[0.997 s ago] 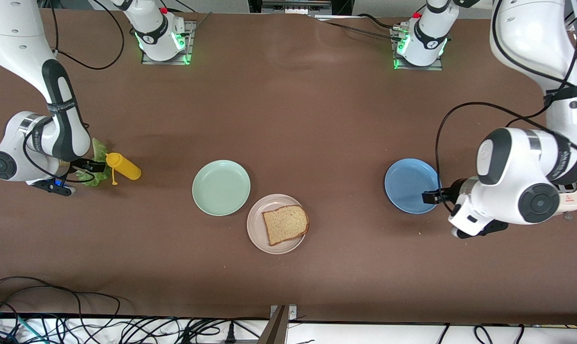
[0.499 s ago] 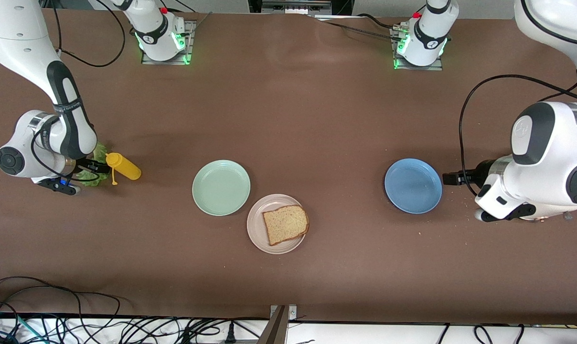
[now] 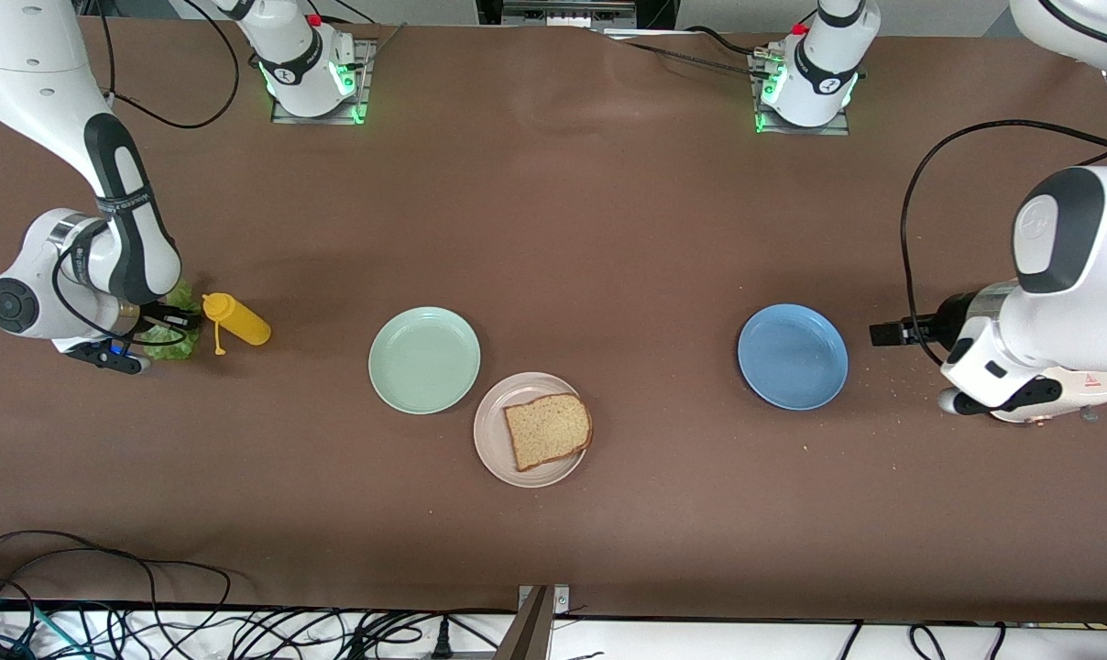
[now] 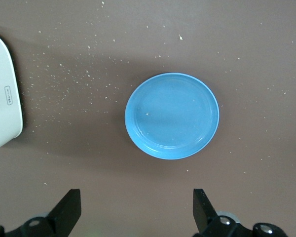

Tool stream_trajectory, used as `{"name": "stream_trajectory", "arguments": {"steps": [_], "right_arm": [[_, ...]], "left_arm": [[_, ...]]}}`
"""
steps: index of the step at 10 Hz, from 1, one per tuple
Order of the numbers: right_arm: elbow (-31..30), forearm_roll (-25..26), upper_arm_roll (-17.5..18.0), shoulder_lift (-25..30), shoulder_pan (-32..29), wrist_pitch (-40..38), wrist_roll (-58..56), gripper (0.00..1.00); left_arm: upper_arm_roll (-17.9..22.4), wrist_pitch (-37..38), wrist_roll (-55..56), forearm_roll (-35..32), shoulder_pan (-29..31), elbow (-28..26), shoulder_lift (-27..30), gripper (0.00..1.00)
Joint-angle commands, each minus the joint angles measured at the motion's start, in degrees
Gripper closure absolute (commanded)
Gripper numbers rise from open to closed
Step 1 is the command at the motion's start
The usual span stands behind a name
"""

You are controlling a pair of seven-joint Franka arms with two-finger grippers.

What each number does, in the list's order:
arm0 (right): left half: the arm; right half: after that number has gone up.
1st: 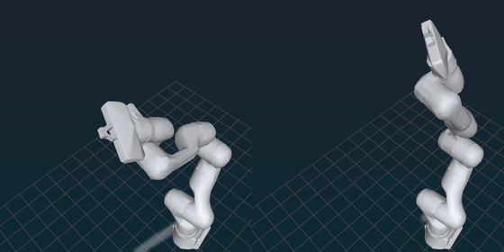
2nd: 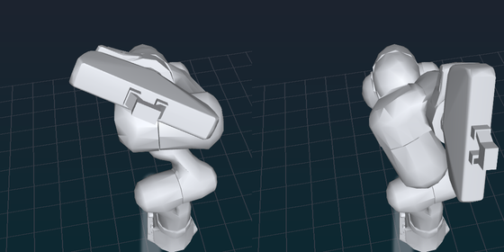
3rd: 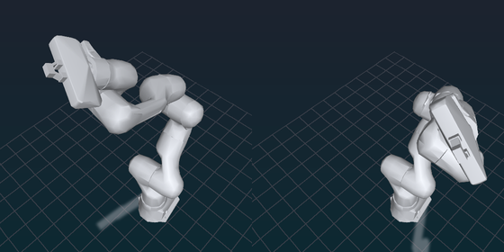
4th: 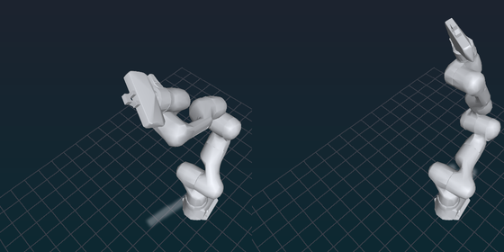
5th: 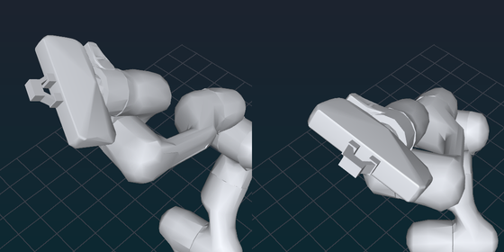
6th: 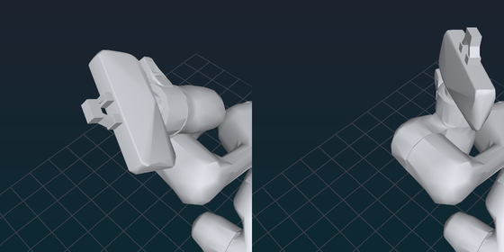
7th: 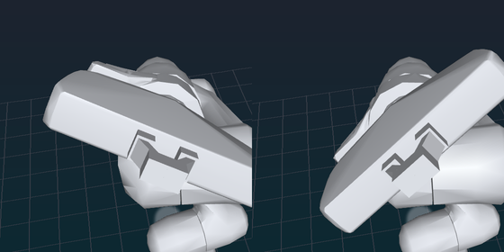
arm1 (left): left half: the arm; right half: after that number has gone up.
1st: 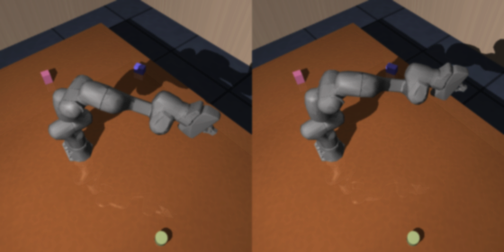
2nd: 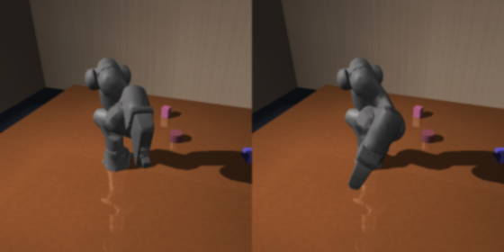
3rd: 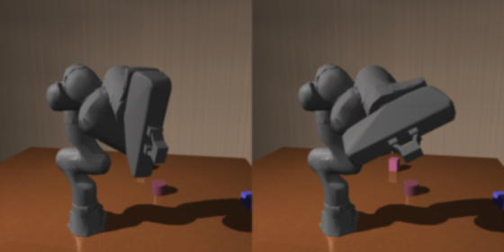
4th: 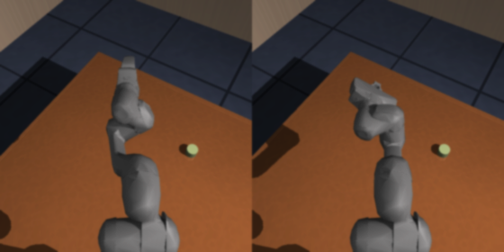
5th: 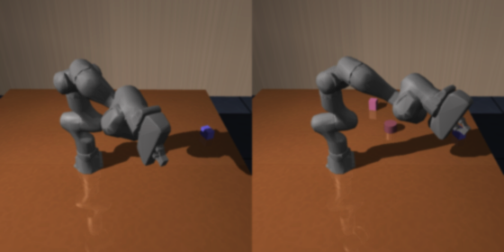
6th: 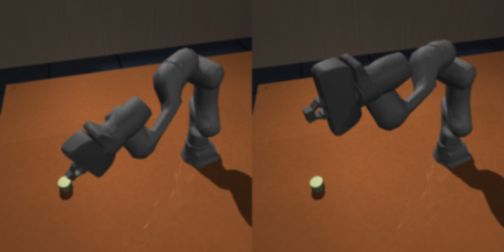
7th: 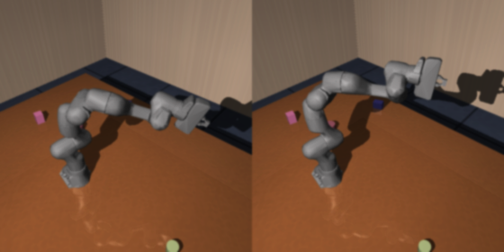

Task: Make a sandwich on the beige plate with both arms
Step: 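Grasp the lettuce leaf with the right gripper and lift it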

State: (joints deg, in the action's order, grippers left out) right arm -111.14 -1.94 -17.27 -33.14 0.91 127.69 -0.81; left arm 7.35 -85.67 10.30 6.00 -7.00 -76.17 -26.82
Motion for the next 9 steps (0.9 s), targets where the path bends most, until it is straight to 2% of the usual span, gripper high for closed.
{"name": "stream_trajectory", "arguments": {"steps": [1,3,5,7,9], "right_arm": [[-0.7,-0.3,0.7,3.6,-0.6,0.3,-2.7,1.0],[1.4,-0.3,0.7,7.6,-0.3,-5.4,-5.0,1.0],[8.6,-0.3,0.8,10.0,-0.3,-17.2,-8.3,1.0],[17.7,0.0,0.9,10.0,0.6,-29.8,-9.4,1.0],[25.1,-0.3,1.0,10.1,6.3,-38.5,-9.4,1.0]], "left_arm": [[-0.4,-1.6,-1.2,-1.9,1.5,-1.7,1.5,0.0],[-0.4,-1.7,-1.2,-2.0,1.6,-0.7,1.2,0.0],[-0.5,-1.7,-1.2,-4.0,1.4,-0.6,1.2,0.0],[-0.5,-1.7,-1.2,-4.2,1.5,-0.6,1.2,0.0],[-0.6,-1.7,-1.2,-4.2,1.6,-0.6,1.2,0.0]]}}
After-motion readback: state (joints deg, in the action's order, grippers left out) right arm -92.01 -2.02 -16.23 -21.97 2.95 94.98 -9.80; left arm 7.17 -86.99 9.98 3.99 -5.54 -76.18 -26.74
